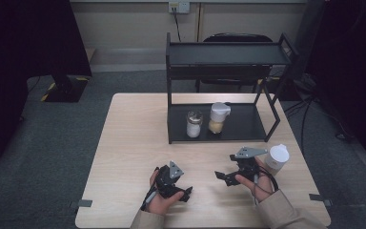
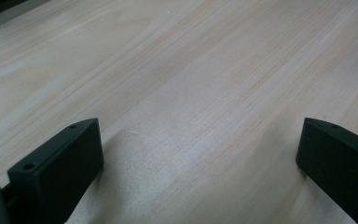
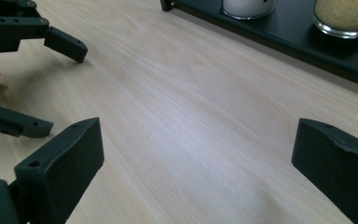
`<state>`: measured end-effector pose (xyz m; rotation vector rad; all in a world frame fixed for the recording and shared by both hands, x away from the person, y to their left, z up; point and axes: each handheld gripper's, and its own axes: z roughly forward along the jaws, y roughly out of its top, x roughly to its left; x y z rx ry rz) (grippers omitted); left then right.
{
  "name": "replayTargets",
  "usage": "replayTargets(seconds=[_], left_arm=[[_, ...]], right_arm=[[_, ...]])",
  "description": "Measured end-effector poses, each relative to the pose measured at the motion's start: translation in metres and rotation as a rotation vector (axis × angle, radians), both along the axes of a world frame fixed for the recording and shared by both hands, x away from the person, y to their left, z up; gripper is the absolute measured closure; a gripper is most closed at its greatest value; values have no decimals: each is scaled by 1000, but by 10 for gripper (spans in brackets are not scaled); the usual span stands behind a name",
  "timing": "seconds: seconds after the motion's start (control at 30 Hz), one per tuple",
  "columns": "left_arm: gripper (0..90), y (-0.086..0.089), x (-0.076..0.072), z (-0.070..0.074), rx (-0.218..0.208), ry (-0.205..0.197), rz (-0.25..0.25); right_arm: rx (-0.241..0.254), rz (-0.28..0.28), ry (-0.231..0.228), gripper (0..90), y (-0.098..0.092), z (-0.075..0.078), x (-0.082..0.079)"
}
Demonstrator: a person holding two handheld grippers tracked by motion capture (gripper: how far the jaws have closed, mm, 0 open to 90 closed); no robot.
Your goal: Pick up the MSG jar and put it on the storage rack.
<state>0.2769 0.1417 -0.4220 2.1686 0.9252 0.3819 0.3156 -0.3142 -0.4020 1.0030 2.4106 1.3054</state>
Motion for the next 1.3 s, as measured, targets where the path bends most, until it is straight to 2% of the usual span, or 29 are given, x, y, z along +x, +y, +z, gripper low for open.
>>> replayTargets(seconds=[0.27, 0.53, 0.7, 0.9, 1.3], left_arm=[[0, 0, 0, 0, 0, 0, 0], [0, 0, 0, 0, 0, 0, 0], [0, 0, 0, 0, 0, 0, 0], [0, 0, 0, 0, 0, 0, 0], [0, 0, 0, 0, 0, 0, 0]], right_arm=[[16, 2, 12, 13, -11, -3, -5], [-4, 18, 5, 13, -16, -4, -12], [2, 20, 10, 13, -22, -7, -17], [-2, 45, 19, 14, -28, -10, -19], [-22, 61, 33, 13, -41, -8, -21]])
